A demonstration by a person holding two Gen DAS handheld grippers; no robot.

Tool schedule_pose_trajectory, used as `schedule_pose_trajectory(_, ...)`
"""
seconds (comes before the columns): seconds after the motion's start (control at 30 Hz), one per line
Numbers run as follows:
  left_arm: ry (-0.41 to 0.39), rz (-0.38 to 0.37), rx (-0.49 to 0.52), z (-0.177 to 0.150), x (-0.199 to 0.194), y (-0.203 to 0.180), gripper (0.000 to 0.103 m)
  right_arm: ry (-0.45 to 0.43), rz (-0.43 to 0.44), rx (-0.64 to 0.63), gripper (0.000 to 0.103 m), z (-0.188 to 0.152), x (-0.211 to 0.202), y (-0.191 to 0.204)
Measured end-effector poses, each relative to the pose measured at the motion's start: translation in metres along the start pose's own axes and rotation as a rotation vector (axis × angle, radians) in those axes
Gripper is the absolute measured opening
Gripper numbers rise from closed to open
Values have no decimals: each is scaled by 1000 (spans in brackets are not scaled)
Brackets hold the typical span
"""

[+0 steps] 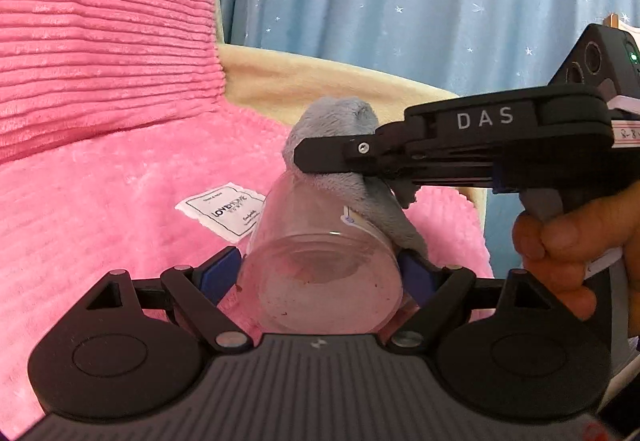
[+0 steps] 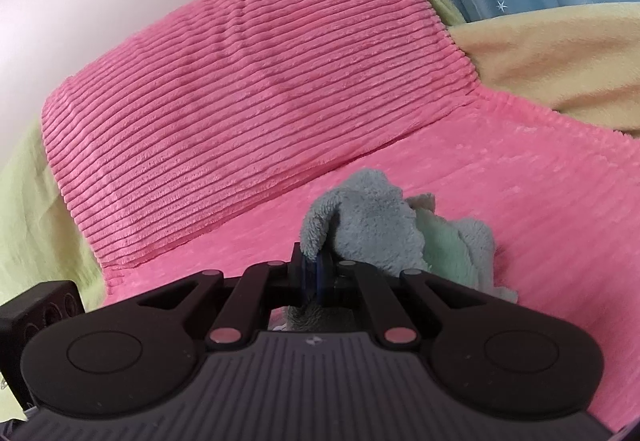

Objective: Clean container
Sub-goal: 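Hold the jar with the left tool while the right tool scrubs its base and rim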

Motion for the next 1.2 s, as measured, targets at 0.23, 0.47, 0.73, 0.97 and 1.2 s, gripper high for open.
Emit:
schedule_pose_trajectory(0.23, -2, 178, 346, -9, 2, -38, 84, 56, 105, 1, 2, -4, 4, 12)
schedule_pose_trajectory(0.47, 0, 189, 393, -12, 5, -42, 84, 19, 38, -24, 2, -3, 3, 11)
schedule_pose_trajectory(0.73, -31, 44, 40, -2, -3, -1, 87, -24, -39, -23, 2, -3, -6, 3)
schedule_pose_trajectory(0.97, -8, 10, -64, -1, 1, 15, 85, -13, -23, -12, 2, -4, -3, 4)
schedule_pose_trajectory(1.2, -5, 164, 275, -10, 0, -32, 85, 92, 149, -8, 2, -9, 6, 14)
Point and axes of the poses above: each gripper's, at about its wrist camera, not at the fingertips, and x roughly the way its jaws point, y to its left, z to its top, the point moved 1 cm from there along x, roughly the way its jaws point, and after that the axes turned 1 degree about y, right-handed, at the moved point
